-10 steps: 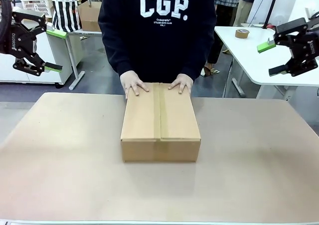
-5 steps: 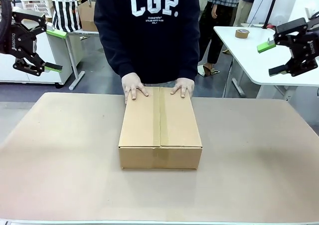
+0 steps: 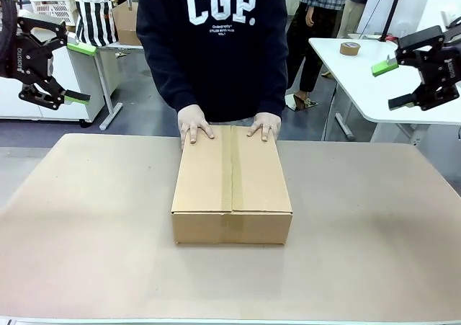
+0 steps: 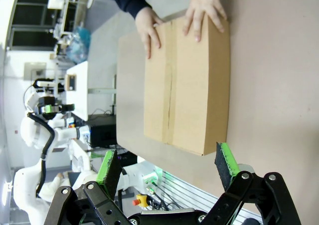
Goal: Pack the gift set into the box.
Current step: Press and hold the closed box until the human finishes sealing it.
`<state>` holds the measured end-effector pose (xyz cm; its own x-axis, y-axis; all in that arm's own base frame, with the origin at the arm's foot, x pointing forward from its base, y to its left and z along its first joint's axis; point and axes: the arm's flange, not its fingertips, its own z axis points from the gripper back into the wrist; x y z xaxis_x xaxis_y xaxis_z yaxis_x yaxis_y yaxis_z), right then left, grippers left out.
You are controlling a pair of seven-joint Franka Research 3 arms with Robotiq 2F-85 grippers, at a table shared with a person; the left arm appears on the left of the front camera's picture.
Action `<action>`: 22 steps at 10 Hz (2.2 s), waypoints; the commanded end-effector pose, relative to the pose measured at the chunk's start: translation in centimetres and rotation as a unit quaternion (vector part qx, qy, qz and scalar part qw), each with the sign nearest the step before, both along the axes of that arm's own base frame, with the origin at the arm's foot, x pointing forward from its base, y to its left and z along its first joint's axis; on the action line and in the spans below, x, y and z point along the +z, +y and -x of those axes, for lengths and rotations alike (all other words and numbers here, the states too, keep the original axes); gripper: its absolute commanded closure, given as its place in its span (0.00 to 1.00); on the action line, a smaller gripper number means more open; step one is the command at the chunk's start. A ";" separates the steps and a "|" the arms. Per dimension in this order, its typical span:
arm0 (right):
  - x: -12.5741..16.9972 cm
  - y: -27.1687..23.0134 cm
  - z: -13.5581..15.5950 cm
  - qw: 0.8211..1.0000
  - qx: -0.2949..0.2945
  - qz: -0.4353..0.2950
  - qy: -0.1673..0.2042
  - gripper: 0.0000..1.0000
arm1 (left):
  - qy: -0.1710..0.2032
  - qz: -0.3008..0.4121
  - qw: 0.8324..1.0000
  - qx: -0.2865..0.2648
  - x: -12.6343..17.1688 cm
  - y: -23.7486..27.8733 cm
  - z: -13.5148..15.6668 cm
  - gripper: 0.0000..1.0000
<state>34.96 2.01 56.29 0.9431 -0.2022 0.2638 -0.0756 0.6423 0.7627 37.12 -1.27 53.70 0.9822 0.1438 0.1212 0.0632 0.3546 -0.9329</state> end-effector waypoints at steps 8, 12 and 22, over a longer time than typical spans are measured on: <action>4.4 9.3 4.3 0.828 0.324 0.098 -0.447 0.00 | -0.431 -0.115 0.890 -0.093 1.0 -8.1 4.7 0.00; 4.7 8.6 9.3 0.742 0.503 0.047 -0.441 0.00 | -0.463 -0.013 0.881 -0.097 4.1 -7.9 9.7 0.00; -12.1 15.4 -0.1 0.772 0.325 -0.029 -0.545 0.00 | -0.557 -0.049 0.795 -0.237 -10.0 -10.6 1.9 0.00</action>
